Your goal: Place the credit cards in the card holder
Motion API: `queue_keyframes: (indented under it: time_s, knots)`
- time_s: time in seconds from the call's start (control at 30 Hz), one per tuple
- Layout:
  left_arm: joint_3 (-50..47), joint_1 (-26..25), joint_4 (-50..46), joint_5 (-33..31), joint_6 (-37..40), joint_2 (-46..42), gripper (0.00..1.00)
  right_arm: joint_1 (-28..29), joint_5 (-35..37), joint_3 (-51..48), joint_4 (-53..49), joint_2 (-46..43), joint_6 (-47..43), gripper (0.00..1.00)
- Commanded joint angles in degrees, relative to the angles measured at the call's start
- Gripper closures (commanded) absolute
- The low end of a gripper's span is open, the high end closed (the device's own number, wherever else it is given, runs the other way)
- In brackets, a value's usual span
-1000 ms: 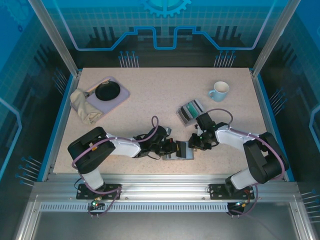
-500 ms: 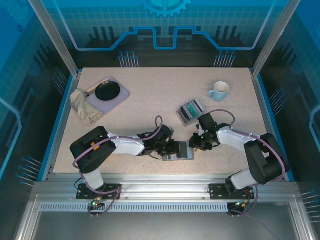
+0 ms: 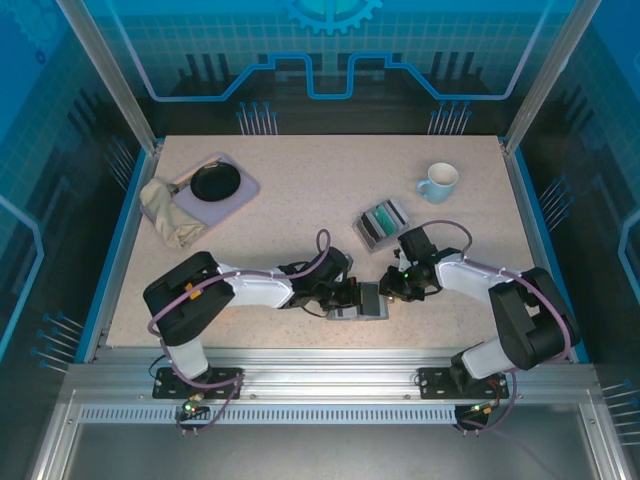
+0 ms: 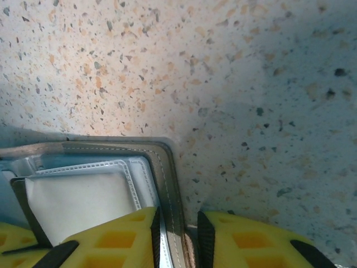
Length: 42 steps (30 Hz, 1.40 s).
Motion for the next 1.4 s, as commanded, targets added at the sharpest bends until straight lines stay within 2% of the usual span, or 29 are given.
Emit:
queue_keyframes:
  time_s: [0.0, 0.2, 0.3, 0.4, 0.57, 0.8, 0.97, 1.13, 1.23, 1.37]
  knots:
    - [2.16, -1.23, -3.84, 2.6, 1.82, 2.58, 0.95, 1.73, -6.03, -4.81, 6.38, 5.83, 1.0, 0.74]
    - [3.84, -1.5, -4.91, 3.28, 2.65, 3.58, 0.92, 1.74, -5.98, -4.79, 6.41, 5.54, 1.18, 0.74]
    - [4.31, -1.63, -5.66, 3.05, 3.09, 3.6, 0.86, 1.64, -5.43, -4.64, 5.94, 5.19, 1.18, 0.74]
    - [3.51, -1.7, -7.87, -0.1, 2.81, 2.02, 0.73, 1.54, -3.45, -3.96, 4.03, 4.89, 0.62, 0.74]
    - [-0.27, -1.51, -11.08, -6.4, 1.64, -2.88, 0.65, 0.96, 0.81, -2.97, -0.01, 3.46, -0.9, 0.71]
    - [-3.27, -0.2, -11.02, -6.75, 1.61, -4.96, 0.64, -0.27, 2.73, -1.76, -3.08, 2.63, -2.42, 0.69]
    - [-2.05, 0.0, -10.47, -5.22, 3.1, -6.31, 0.65, -0.5, 1.01, 0.92, -4.97, -2.1, -3.61, 0.54]
    - [-1.79, 1.36, -9.43, -4.67, 3.19, -10.29, 0.61, -3.96, 7.93, 8.78, -11.19, -9.14, -8.91, 0.4]
    - [-1.78, 3.55, -9.27, -4.83, 3.25, -12.4, 0.57, -7.62, 10.58, 15.09, -12.27, -7.69, -13.77, 0.32]
    - [-1.2, 7.08, -9.53, -4.82, 3.64, -13.72, 0.52, -10.87, 10.81, 24.01, -12.01, -0.46, -17.66, 0.29]
